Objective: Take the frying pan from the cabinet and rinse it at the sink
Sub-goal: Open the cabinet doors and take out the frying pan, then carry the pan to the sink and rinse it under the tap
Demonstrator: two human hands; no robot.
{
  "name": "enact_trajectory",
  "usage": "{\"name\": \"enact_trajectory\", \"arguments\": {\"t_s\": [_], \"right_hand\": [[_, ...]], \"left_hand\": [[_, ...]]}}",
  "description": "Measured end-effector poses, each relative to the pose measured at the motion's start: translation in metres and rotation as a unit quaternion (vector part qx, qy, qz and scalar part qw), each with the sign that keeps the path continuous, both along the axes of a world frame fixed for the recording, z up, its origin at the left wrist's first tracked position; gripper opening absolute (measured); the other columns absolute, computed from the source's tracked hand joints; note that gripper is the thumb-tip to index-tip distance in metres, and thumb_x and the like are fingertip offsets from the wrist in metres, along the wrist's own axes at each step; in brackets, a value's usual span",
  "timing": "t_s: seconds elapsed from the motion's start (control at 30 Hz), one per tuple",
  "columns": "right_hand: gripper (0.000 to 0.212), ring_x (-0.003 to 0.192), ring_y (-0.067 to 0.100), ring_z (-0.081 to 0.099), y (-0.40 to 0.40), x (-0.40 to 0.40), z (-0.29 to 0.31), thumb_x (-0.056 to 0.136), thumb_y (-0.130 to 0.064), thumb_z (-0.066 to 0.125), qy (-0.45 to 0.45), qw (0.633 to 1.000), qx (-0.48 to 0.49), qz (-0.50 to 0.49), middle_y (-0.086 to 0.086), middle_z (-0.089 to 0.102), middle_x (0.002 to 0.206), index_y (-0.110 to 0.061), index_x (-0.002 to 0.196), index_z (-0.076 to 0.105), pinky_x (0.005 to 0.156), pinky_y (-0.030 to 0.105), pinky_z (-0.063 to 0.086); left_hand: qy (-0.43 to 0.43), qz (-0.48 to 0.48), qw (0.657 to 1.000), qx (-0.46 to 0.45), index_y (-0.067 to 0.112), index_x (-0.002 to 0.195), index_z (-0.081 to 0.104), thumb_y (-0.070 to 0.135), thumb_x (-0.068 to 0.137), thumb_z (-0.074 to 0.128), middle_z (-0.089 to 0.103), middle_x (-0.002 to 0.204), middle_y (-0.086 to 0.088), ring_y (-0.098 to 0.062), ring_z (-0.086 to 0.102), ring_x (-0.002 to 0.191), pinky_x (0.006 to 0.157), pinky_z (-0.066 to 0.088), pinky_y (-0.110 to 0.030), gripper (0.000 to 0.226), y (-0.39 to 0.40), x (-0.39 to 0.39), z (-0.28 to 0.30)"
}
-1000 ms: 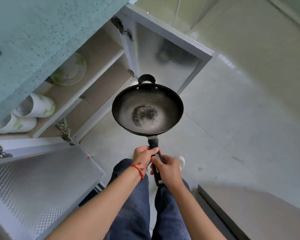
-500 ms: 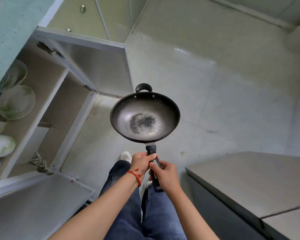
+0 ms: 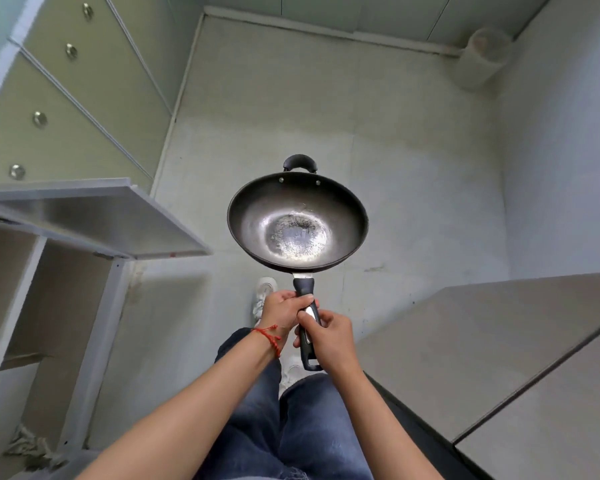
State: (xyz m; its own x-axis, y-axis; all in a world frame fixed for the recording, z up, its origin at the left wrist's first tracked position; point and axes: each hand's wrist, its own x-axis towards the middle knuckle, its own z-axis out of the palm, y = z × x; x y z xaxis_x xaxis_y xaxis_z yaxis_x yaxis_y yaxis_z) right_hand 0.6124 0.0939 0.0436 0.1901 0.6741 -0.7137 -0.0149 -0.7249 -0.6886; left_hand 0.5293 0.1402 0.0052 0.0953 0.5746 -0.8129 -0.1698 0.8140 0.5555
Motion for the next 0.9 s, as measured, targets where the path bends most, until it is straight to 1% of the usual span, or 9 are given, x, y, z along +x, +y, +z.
{"name": "enact_trajectory", "arguments": {"t_s": [0.07,0.2,0.3,0.4,0.57,0.67,0.73,0.9], "right_hand": [[0.021,0.040,0.011,0.060,0.026,0.002,0.001,0.085,-0.012,0.059,-0.007,1.000,0.011,-0.016,0.015,0.059,0.059,0.006,0.072,0.061,0.040,0.019,0.043],[0.019,0.039,0.010,0.058,0.088,0.004,0.013,0.085,-0.008,0.059,-0.005,0.998,0.042,-0.053,0.017,0.058,0.061,0.004,0.070,0.060,0.040,0.018,0.043],[0.019,0.040,0.011,0.059,0.139,0.006,0.029,0.085,-0.007,0.059,-0.008,0.996,0.062,-0.067,0.016,0.058,0.060,0.001,0.068,0.059,0.041,0.020,0.044],[0.017,0.040,0.011,0.060,0.188,0.009,0.043,0.085,-0.008,0.059,-0.011,0.994,0.088,-0.069,0.015,0.058,0.061,0.001,0.070,0.059,0.042,0.020,0.046],[0.018,0.040,0.010,0.060,0.260,0.024,0.060,0.086,-0.009,0.059,-0.010,0.991,0.118,-0.065,0.012,0.058,0.059,0.001,0.071,0.059,0.042,0.019,0.045],[0.019,0.041,0.010,0.060,0.304,0.038,0.066,0.086,-0.009,0.059,-0.013,0.989,0.137,-0.058,0.011,0.059,0.059,0.008,0.076,0.060,0.043,0.019,0.046],[0.020,0.041,0.010,0.060,0.335,0.050,0.071,0.086,-0.009,0.059,-0.010,0.987,0.150,-0.054,0.010,0.060,0.059,0.010,0.079,0.060,0.044,0.020,0.048],[0.019,0.040,0.011,0.059,0.425,0.090,0.079,0.086,-0.007,0.058,-0.016,0.982,0.182,-0.043,0.013,0.058,0.059,0.007,0.073,0.060,0.042,0.022,0.047]], "left_hand": [[-0.001,-0.018,1.000,0.015,0.010,0.048,0.064,-0.006,0.077,0.057,0.067,0.051,-0.003,-0.028,0.058,0.059,0.079,0.048,-0.052,0.034,0.029,0.005,0.002],[-0.001,-0.054,0.997,0.052,0.003,0.063,0.063,-0.005,0.077,0.058,0.068,0.052,0.001,-0.027,0.059,0.059,0.077,0.050,-0.045,0.017,0.098,0.010,0.014],[-0.003,-0.070,0.995,0.077,0.003,0.067,0.062,-0.004,0.077,0.059,0.070,0.055,0.001,-0.019,0.063,0.056,0.076,0.052,-0.042,0.013,0.152,0.012,0.026],[-0.016,-0.085,0.991,0.105,0.004,0.069,0.061,-0.004,0.077,0.060,0.070,0.055,0.002,-0.013,0.064,0.053,0.070,0.052,-0.036,0.012,0.204,0.016,0.040],[-0.014,-0.086,0.987,0.137,0.003,0.073,0.060,-0.003,0.077,0.061,0.070,0.055,0.002,-0.016,0.065,0.057,0.067,0.053,-0.034,0.007,0.280,0.030,0.057],[-0.014,-0.081,0.985,0.154,0.003,0.071,0.060,-0.004,0.078,0.060,0.070,0.054,0.003,-0.011,0.065,0.054,0.059,0.053,-0.028,0.010,0.325,0.044,0.065],[-0.012,-0.075,0.983,0.166,0.003,0.070,0.060,-0.004,0.077,0.060,0.069,0.053,0.003,-0.011,0.064,0.052,0.057,0.053,-0.026,0.010,0.356,0.056,0.070],[-0.008,-0.059,0.979,0.197,0.002,0.068,0.060,-0.002,0.076,0.063,0.067,0.064,-0.008,-0.019,0.061,0.055,0.056,0.050,-0.029,0.009,0.445,0.095,0.082]]}}
